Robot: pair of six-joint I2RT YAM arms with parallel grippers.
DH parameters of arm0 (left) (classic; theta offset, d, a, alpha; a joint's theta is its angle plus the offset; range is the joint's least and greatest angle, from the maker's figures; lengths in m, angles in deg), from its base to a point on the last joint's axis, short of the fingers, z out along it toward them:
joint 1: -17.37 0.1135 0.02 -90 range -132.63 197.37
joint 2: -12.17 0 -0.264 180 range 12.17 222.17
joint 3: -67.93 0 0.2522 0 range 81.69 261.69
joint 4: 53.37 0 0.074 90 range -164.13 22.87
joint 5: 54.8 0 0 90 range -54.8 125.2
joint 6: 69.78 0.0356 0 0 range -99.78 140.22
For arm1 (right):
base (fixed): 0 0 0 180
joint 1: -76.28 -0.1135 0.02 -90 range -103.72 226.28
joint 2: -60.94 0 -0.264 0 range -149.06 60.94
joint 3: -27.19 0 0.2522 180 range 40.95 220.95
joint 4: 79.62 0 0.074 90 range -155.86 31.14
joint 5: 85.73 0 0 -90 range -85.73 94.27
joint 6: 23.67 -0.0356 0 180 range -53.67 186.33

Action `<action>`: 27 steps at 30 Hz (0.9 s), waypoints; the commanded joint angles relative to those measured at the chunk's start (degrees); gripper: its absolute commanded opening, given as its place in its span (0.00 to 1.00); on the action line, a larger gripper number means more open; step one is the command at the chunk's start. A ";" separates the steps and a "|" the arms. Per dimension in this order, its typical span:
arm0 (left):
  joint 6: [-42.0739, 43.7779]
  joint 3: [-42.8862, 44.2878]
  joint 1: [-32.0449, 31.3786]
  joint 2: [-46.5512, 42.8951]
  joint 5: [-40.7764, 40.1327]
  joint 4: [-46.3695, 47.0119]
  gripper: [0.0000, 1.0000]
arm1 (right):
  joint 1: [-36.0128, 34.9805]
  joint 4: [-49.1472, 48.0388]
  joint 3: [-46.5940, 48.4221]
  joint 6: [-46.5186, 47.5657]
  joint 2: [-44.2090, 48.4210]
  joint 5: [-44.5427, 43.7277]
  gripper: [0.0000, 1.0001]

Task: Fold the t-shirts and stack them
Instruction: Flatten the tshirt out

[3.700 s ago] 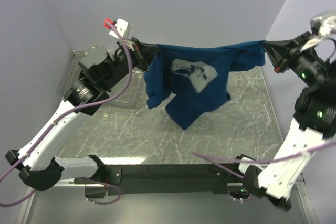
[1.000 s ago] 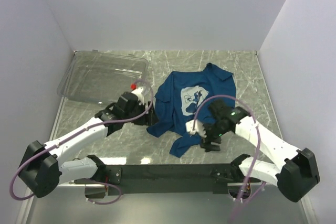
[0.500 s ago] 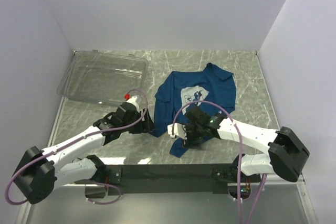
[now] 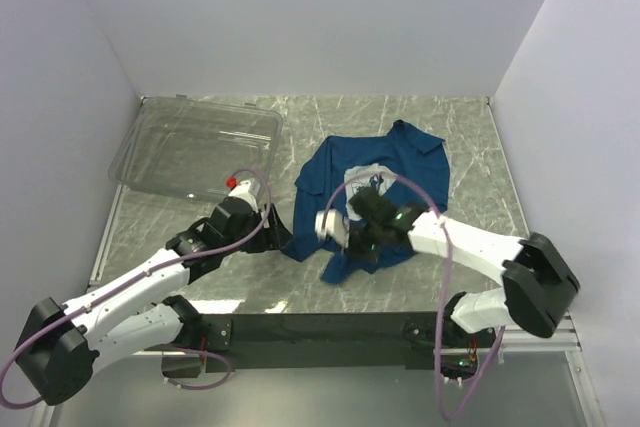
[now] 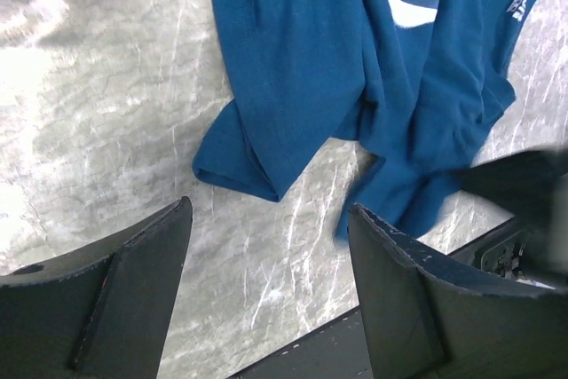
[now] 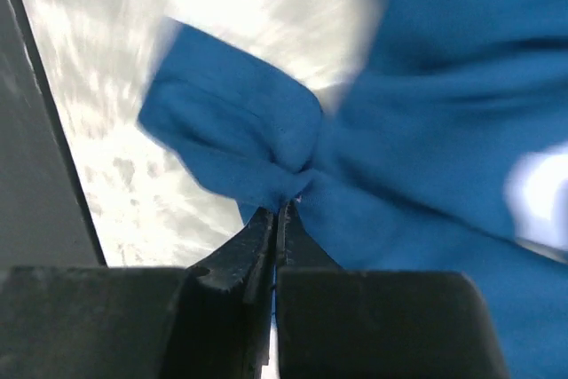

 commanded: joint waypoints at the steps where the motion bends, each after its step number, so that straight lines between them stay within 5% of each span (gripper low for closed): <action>1: 1.57 0.52 -0.31 -2.14 -1.20 0.81 0.76 | 6.31 0.67 11.86 -4.76 7.81 6.70 0.00; 7: 5.96 2.97 -0.31 -2.77 -0.59 1.52 0.77 | 6.95 9.98 25.34 -0.14 3.43 13.62 0.00; 20: 3.86 -1.58 -0.22 0.75 5.73 3.62 0.77 | 5.27 28.62 2.76 21.16 16.07 6.02 0.00; 27: 2.54 -0.89 -0.40 9.88 8.20 8.72 0.76 | 19.59 30.73 -3.31 25.03 24.33 -0.85 0.00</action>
